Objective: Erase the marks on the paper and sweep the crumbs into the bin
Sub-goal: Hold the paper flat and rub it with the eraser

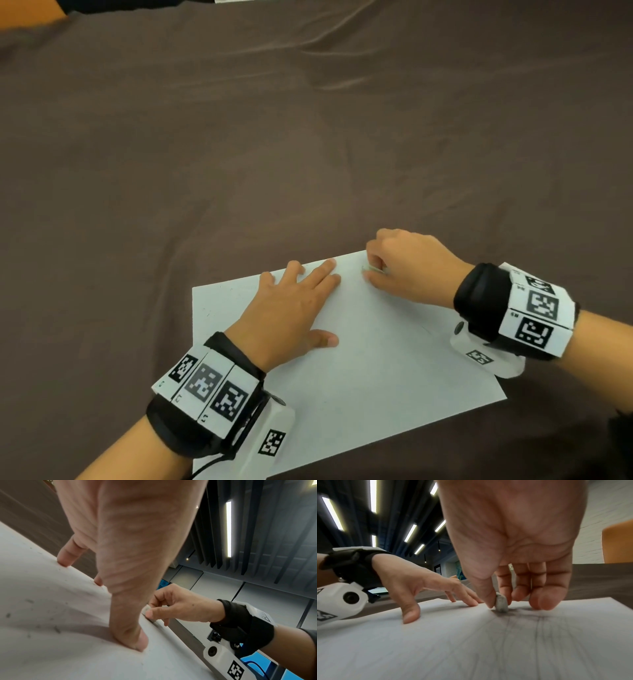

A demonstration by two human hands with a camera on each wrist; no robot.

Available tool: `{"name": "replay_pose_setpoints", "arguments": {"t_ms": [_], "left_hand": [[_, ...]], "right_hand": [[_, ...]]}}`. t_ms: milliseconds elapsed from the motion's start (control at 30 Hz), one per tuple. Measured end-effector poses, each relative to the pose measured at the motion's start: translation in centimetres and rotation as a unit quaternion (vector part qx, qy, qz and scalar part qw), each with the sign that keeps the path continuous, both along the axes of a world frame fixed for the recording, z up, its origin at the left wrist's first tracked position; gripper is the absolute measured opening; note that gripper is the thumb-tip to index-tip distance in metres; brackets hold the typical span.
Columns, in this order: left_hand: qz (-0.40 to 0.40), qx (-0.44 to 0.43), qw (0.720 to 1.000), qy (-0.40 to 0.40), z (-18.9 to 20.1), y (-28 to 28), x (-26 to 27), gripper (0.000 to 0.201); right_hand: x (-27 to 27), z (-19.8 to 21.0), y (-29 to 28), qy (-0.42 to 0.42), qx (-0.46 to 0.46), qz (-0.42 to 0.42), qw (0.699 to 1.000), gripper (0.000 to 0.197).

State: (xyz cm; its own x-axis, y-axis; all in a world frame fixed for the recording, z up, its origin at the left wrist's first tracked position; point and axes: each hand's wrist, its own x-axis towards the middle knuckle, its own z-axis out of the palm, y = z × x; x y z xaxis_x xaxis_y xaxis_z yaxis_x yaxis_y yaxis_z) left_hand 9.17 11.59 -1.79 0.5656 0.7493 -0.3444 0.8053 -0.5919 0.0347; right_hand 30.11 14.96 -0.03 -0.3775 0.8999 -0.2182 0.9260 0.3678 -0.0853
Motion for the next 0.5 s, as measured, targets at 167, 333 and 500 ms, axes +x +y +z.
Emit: {"name": "replay_pose_setpoints", "arguments": {"t_ms": [167, 333, 500], "left_hand": [[-0.013, -0.006, 1.0, 0.006, 0.2, -0.8, -0.3, 0.083], [-0.021, -0.026, 0.999, 0.013, 0.7, -1.0, 0.2, 0.083], [-0.02, -0.042, 0.999, 0.022, 1.2, -1.0, 0.8, 0.083]], "right_hand": [[-0.3, 0.6, -1.0, -0.032, 0.013, -0.017, 0.999, 0.025], [-1.6, 0.2, -2.5, -0.073, -0.02, 0.034, 0.997, 0.023], [-0.5, 1.3, -0.6, -0.05, -0.04, -0.021, 0.998, 0.024]]}}
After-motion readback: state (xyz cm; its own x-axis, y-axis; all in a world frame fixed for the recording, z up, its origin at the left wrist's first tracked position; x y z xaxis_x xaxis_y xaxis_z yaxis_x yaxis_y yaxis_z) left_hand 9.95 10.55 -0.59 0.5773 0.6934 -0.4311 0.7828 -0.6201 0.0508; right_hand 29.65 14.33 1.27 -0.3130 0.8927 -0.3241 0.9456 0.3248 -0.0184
